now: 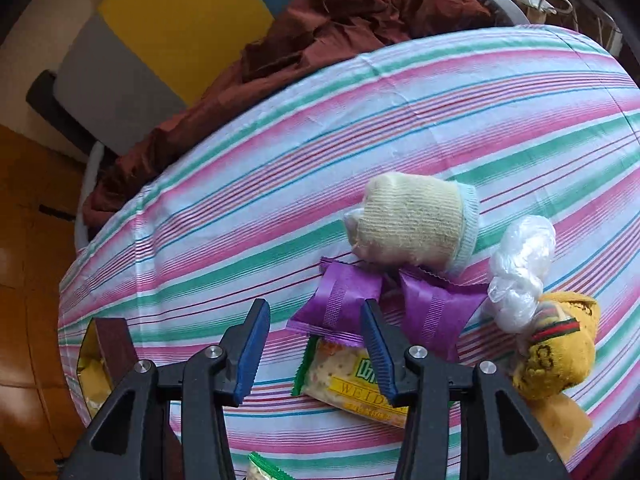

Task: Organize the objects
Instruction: 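Grasp the purple snack packet with the right tool while the left tool holds the WEIDAN pack, then drop the WEIDAN pack into the gold tray with the left tool while the right tool holds the packet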

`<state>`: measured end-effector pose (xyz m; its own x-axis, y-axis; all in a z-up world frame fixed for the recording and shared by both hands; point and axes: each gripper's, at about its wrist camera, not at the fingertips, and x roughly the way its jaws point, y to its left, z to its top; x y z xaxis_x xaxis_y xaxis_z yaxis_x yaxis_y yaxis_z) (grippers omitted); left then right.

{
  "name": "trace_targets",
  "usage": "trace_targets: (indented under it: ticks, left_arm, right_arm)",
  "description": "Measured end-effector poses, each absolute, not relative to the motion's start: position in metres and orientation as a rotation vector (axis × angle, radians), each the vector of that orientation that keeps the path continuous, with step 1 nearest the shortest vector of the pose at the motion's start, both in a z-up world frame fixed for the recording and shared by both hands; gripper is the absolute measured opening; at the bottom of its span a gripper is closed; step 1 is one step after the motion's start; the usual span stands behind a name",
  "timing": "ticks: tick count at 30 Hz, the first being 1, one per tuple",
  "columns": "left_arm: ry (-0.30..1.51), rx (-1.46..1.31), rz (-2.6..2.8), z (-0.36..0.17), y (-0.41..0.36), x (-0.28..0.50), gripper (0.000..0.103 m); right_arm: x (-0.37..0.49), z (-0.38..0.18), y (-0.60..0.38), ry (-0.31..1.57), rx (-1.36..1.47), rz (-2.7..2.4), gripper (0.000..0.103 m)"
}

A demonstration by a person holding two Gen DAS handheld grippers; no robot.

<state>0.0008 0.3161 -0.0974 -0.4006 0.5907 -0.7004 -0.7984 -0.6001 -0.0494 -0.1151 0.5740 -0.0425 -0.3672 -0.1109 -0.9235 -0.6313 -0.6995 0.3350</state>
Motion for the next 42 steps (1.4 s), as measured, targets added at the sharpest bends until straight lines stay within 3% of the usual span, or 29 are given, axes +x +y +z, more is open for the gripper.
trace_targets:
  ticks: [16,21,33,42]
  left_arm:
    - [0.333,-0.877,2.048,-0.098,0.312,-0.003,0.046]
    - [0.345,-0.870,2.054,-0.098,0.313,-0.001,0.046]
    - [0.377,-0.864,2.063,-0.097,0.316,0.003,0.046]
    - [0.342,-0.939,2.040,-0.086,0.310,0.003,0.043]
  right_arm:
    - [-0.128,-0.074,0.574,0.938,-1.669,1.984,0.050]
    - [-0.122,-0.077,0.559,0.795,-1.669,2.074,0.042]
    - [-0.062,-0.014,0.527,0.760,-1.419,2.487,0.039]
    - [0.002,-0.051,0.504,0.776,-1.534,2.460,0.039]
